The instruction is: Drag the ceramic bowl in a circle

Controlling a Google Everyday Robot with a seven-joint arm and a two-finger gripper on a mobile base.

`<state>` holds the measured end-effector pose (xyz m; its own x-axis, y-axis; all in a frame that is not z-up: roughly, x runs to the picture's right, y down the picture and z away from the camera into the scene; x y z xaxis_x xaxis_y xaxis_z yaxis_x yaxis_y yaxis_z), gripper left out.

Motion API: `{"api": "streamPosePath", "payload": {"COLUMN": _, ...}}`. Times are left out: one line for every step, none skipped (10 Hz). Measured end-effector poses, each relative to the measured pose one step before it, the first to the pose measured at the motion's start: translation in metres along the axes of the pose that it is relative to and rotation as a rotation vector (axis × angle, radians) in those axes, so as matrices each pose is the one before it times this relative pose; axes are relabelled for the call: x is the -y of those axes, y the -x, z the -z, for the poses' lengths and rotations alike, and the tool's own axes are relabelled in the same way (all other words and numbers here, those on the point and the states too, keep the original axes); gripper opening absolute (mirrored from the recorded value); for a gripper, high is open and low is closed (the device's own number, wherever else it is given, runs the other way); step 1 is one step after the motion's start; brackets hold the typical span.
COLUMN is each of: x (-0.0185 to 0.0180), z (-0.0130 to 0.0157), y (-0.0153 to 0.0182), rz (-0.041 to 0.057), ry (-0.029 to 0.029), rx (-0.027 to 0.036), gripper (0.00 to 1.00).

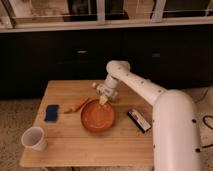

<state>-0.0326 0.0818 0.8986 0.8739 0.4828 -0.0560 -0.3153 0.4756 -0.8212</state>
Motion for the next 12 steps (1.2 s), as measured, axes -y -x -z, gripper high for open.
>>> {"api": "streamPosePath", "payload": {"x": 0.00069, "z": -0.0045, "y": 0.01319, "rz": 0.01202, "ry": 0.01296, "rx": 0.00165, "gripper": 0.02}}
{"api": "streamPosePath", "payload": {"x": -0.00269, "z": -0.00746, "y": 0.01454, "rz": 0.01816, "ry": 0.01752, "rx": 0.00014, "gripper": 0.02}}
{"api": "streamPosePath", "payload": {"x": -0.0072, "z": -0.01029, "y": 0.01246, "rz": 0.02085, "ry": 0.02213, "rx": -0.00187, "gripper": 0.02}}
{"api": "streamPosePath", "payload": {"x": -0.00715, "z": -0.00732, "y": 0.0053, "rz": 0.01359, "ry": 0.01536, "rx": -0.00117, "gripper": 0.02}}
{"api": "streamPosePath", "payload": {"x": -0.01375, "z": -0.01228, "y": 0.00358, "rz": 0.02161, "ry": 0.02281, "rx": -0.00337, "gripper": 0.02}}
{"api": "streamPosePath", "payload": {"x": -0.01974, "z": -0.0145, "y": 0.00032, "rz": 0.02346, "ry": 0.01748, "rx": -0.00241, "gripper": 0.02}}
{"api": "streamPosePath", "payload": {"x": -0.01586, "z": -0.0096, "y": -0.00246, "rz": 0.01589, "ry": 0.00738, "rx": -0.00095, "gripper": 0.02}}
{"api": "streamPosePath", "payload": {"x": -0.01766, "z": -0.00929, "y": -0.00769, "rz": 0.0136, "ry": 0.0056, "rx": -0.00295, "gripper": 0.02}}
{"api": "streamPosePath", "payload": {"x": -0.01286, "z": -0.00546, "y": -0.00711, "rz": 0.00565, "ry": -0.00366, "rx": 0.00619, "gripper": 0.02}}
{"api": "streamPosePath", "payload": {"x": -0.01135, "z": -0.00341, "y": -0.00982, "rz": 0.00022, "ry": -0.00755, "rx": 0.00757, "gripper": 0.02}}
{"api": "streamPosePath", "payload": {"x": -0.00388, "z": 0.00065, "y": -0.0084, "rz": -0.00466, "ry": -0.00854, "rx": 0.00604, "gripper": 0.02}}
{"api": "streamPosePath", "payload": {"x": -0.00024, "z": 0.00324, "y": -0.00962, "rz": -0.00955, "ry": -0.01235, "rx": 0.0093, "gripper": 0.02}}
